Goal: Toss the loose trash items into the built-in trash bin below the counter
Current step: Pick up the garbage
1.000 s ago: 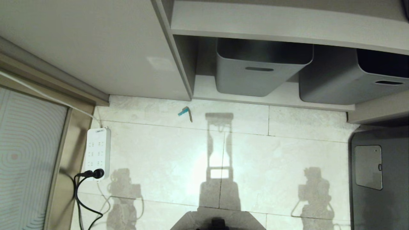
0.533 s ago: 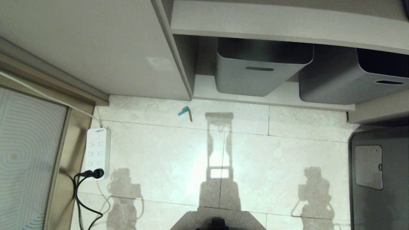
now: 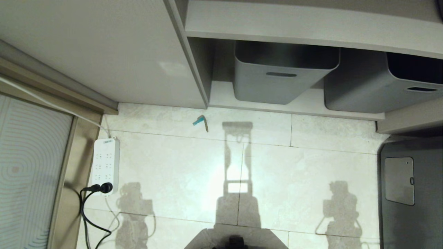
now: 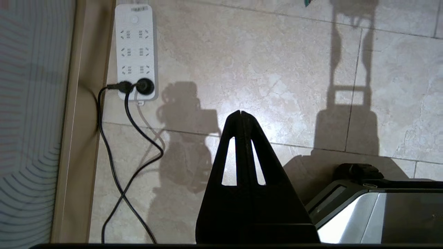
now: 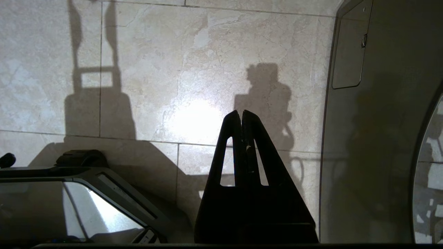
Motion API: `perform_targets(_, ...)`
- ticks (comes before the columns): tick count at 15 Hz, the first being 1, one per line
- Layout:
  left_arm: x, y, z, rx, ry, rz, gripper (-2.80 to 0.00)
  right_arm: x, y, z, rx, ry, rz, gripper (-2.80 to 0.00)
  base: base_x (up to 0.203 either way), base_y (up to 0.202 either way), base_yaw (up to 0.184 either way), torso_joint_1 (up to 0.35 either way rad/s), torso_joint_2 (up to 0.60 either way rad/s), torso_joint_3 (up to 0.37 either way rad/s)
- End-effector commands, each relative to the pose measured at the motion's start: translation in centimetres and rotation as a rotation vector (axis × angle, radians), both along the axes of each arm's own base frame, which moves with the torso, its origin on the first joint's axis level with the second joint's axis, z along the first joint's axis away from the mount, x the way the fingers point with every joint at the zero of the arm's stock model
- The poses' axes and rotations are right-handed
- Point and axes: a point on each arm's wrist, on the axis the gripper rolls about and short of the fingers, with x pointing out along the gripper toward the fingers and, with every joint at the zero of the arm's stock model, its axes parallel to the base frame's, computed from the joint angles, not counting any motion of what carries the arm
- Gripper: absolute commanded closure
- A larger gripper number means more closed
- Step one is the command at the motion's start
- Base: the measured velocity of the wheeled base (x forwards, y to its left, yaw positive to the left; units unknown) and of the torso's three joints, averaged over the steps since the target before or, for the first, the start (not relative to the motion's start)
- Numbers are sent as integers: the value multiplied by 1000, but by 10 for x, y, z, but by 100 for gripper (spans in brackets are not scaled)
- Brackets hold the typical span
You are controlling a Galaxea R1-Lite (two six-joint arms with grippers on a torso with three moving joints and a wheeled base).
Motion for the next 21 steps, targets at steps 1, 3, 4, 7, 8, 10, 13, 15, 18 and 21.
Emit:
perform_targets(1,2,0,18,6,16,-14,0,0,0,0,-4,1,-1,0,0,0,0,0,0,0)
perform_targets(3,21,-1,50,4,124,-55,0,0,0,0,-3,1,0,0,0,0,0,0,0,0)
perform_targets(4,39,-2,62,-2,220,-90,0,0,0,0,-4,3,-1,0,0,0,0,0,0,0)
perform_targets(7,107,-5,67,-45,556,-191,0,0,0,0,-1,1,-2,0,0,0,0,0,0,0)
perform_targets(8,132,-6,59,-61,659,-218,0,0,0,0,3,1,-2,0,0,0,0,0,0,0)
perform_targets(10,178,-12,37,-73,780,-272,0,0,0,0,5,1,-2,0,0,0,0,0,0,0)
perform_targets(13,243,-36,10,-48,805,-381,0,0,0,0,5,1,-2,0,0,0,0,0,0,0)
perform_targets(15,286,-58,2,-36,769,-447,0,0,0,0,5,1,-2,0,0,0,0,0,0,0)
perform_targets(18,351,-83,-6,-43,669,-486,0,0,0,0,5,1,-1,0,0,0,0,0,0,0)
perform_targets(21,399,-101,-13,-52,560,-506,0,0,0,0,3,1,-2,0,0,0,0,0,0,0)
